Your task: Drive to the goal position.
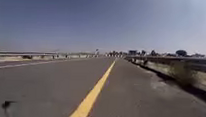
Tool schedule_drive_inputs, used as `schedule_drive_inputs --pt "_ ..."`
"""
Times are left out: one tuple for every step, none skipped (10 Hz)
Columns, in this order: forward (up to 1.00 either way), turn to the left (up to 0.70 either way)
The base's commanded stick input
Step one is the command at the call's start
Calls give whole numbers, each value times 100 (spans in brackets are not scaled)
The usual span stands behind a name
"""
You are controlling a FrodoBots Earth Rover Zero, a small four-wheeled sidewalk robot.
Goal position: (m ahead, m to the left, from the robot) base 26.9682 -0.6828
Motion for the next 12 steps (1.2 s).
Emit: schedule_drive_inputs --pt "30 0" --pt "30 0" --pt "30 0" --pt "30 0" --pt "30 0" --pt "30 0" --pt "30 0" --pt "30 0" --pt "30 0" --pt "30 0" --pt "30 0" --pt "30 0"
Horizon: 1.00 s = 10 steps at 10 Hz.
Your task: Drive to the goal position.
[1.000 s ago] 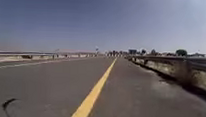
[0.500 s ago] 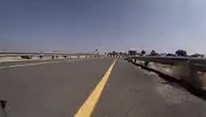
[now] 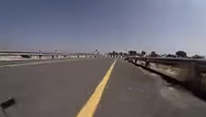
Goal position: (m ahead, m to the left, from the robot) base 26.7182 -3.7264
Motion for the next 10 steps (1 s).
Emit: schedule_drive_inputs --pt "30 0" --pt "30 0" --pt "30 0" --pt "30 0" --pt "30 0" --pt "30 0" --pt "30 0" --pt "30 0" --pt "30 0" --pt "30 0"
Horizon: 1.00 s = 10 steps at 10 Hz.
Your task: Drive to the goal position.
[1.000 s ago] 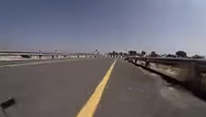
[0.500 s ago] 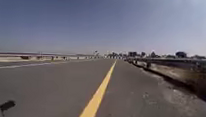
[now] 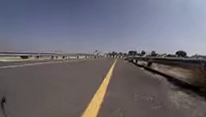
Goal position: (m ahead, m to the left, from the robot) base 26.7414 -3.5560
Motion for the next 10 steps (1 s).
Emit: schedule_drive_inputs --pt "30 0" --pt "30 0" --pt "30 0" --pt "30 0" --pt "30 0" --pt "30 0" --pt "30 0" --pt "30 -60" --pt "30 -60" --pt "30 -40"
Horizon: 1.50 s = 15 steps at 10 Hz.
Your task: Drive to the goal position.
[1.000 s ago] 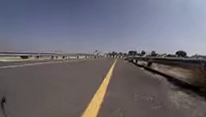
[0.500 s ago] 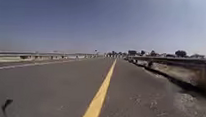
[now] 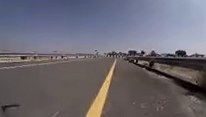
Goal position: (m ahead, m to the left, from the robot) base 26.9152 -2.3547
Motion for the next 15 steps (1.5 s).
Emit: schedule_drive_inputs --pt "30 -11" --pt "30 0" --pt "30 0" --pt "30 0" --pt "30 0" --pt "30 0" --pt "30 0" --pt "30 0" --pt "30 0" --pt "30 0" --pt "30 0" --pt "30 0" --pt "30 0" --pt "30 0" --pt "30 0"
